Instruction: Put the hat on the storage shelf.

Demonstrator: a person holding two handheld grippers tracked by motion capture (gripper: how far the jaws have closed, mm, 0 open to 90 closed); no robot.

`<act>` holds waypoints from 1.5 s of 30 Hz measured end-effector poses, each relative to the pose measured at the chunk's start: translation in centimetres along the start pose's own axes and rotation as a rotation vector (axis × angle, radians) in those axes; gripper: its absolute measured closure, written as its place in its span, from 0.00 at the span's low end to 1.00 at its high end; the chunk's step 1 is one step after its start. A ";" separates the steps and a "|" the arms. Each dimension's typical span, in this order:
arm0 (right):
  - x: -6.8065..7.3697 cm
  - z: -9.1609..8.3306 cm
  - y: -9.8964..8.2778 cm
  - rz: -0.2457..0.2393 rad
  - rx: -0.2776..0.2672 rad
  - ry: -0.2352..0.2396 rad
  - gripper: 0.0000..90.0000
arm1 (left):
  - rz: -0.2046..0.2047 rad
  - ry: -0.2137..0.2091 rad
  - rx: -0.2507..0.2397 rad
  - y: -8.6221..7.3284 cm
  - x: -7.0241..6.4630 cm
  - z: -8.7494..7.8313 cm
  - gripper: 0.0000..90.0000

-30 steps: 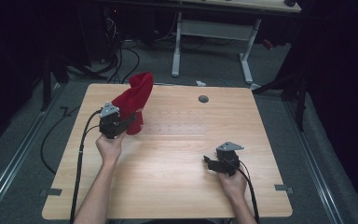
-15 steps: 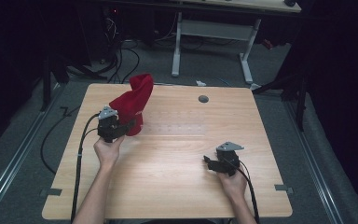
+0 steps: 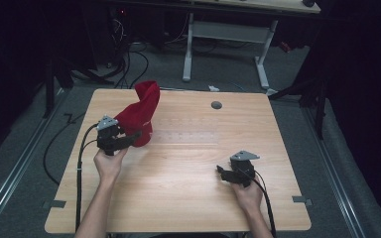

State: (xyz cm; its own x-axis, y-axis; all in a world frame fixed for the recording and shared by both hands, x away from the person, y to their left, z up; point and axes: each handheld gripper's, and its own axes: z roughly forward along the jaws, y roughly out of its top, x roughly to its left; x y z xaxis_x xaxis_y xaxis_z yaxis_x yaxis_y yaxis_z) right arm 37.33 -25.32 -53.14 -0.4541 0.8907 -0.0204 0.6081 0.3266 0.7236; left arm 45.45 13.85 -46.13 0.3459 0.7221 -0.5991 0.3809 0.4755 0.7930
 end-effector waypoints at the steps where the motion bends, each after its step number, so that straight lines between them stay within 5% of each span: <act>1: 0.0 0.0 0.0 0.000 0.000 0.000 0.39 | 0.007 0.001 0.002 0.0 -0.1 -0.1 0.43; 26: 0.0 0.0 0.0 0.000 0.000 0.000 0.39 | 0.020 0.022 -0.040 0.7 -0.5 -4.0 0.45; 45: 0.0 0.0 0.0 0.001 0.000 0.000 0.39 | 0.031 0.059 -0.011 -0.2 -1.0 -6.3 0.45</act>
State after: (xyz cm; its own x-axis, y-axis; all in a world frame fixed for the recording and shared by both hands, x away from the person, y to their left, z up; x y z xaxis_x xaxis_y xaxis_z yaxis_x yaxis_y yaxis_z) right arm 37.33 -25.32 -53.14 -0.4538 0.8909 -0.0198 0.6083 0.3259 0.7237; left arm 39.62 16.16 -45.00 0.3064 0.7644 -0.5673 0.3612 0.4581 0.8122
